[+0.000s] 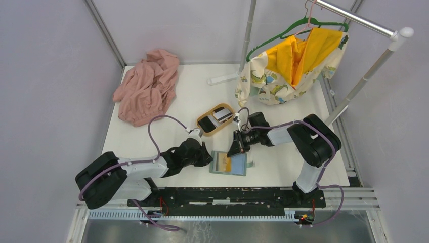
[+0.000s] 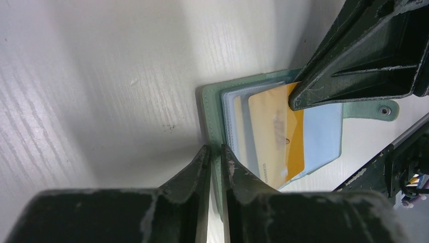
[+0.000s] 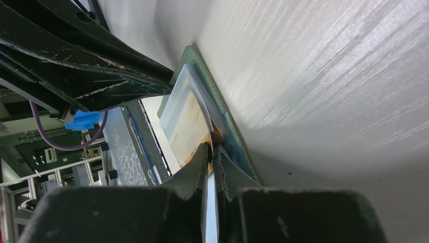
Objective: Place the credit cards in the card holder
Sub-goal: Insert the credit card into the card slot.
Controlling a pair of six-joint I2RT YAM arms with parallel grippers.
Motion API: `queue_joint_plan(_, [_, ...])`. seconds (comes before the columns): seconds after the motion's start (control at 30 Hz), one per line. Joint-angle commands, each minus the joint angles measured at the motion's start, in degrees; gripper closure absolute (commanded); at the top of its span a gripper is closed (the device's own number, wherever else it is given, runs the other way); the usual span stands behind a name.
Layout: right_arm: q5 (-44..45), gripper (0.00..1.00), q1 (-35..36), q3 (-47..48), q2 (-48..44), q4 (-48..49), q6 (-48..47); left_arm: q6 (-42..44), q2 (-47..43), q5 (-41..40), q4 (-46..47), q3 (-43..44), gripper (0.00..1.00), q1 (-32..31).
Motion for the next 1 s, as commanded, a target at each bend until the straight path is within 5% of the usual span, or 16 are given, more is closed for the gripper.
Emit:
queue_joint_plan(0.0, [-0.65,0.91,0.08,-1.69,-1.05,6.45,4.88,0.08,2.37,0.75,-0.07,1.10,0.81,-1.27])
queue_joint_plan(0.63, [4.64,0.86,-3.36,-2.77,-6.79,3.32,-0.03,-2.27,-0.56,-6.16,-6.11,2.19,0.83,-2.32])
queue_joint_plan(0.97, [3.88,0.85,-3.22,-4.00,-4.56,7.23,3.53,-1.51,1.59,-1.91,-1.26,2.15,0.82,-2.37])
